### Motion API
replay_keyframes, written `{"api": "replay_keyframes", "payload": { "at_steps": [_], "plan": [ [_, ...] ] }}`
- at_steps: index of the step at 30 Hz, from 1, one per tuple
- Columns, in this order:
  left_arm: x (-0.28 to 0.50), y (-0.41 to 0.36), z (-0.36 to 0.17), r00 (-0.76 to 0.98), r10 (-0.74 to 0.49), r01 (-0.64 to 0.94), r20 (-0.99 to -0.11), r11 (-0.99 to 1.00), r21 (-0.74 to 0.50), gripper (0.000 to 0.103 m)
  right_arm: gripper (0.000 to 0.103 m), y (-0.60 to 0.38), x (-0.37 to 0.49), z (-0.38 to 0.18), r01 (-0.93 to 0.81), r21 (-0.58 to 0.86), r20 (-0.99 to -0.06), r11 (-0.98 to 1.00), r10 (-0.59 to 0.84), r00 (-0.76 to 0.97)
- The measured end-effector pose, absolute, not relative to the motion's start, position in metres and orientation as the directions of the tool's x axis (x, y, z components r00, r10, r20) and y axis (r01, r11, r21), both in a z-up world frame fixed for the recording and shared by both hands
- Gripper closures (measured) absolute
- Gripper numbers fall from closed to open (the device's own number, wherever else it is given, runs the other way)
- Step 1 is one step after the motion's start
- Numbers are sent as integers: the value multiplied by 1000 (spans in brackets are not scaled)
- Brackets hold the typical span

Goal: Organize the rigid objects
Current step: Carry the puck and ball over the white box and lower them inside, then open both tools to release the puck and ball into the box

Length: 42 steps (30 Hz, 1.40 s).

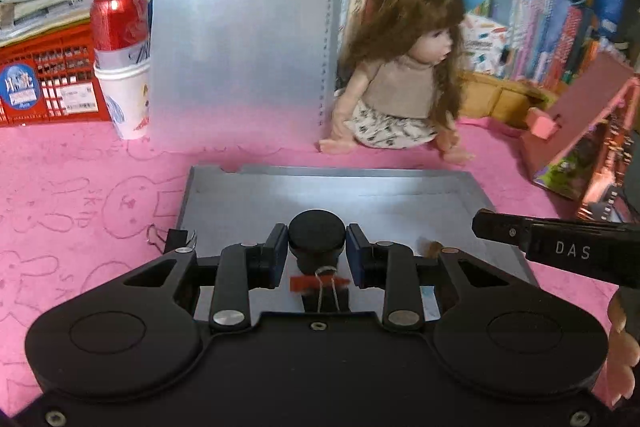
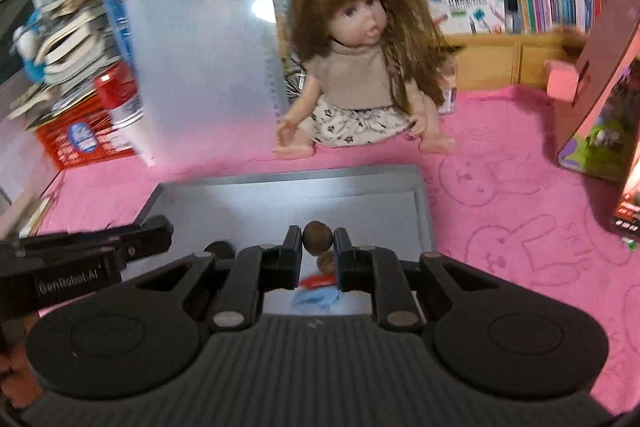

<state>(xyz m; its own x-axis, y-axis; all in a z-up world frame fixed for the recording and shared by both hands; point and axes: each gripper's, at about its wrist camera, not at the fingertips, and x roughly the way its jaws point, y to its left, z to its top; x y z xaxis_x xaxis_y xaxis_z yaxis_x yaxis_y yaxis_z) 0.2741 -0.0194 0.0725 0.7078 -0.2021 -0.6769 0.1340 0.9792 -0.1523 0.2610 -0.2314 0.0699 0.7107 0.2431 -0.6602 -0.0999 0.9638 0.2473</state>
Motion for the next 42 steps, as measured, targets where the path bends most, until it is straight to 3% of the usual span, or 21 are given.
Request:
{"api": "replay_keyframes", "payload": {
  "at_steps": [14,38,42],
  "plan": [
    [323,-31,33,669,-173,74,-723,983,-167,73,82,-215,302,33,-68,211,-719,975,202,665],
    [322,-42,16,656,-157,99,-738,988,-123,73,82,-216,305,22,-78,219,-728,973,216,651],
    [321,-42,16,652,-167,104,-740,986,-131,67,82,-217,304,22,-76,222,-728,972,217,650]
  ]
}}
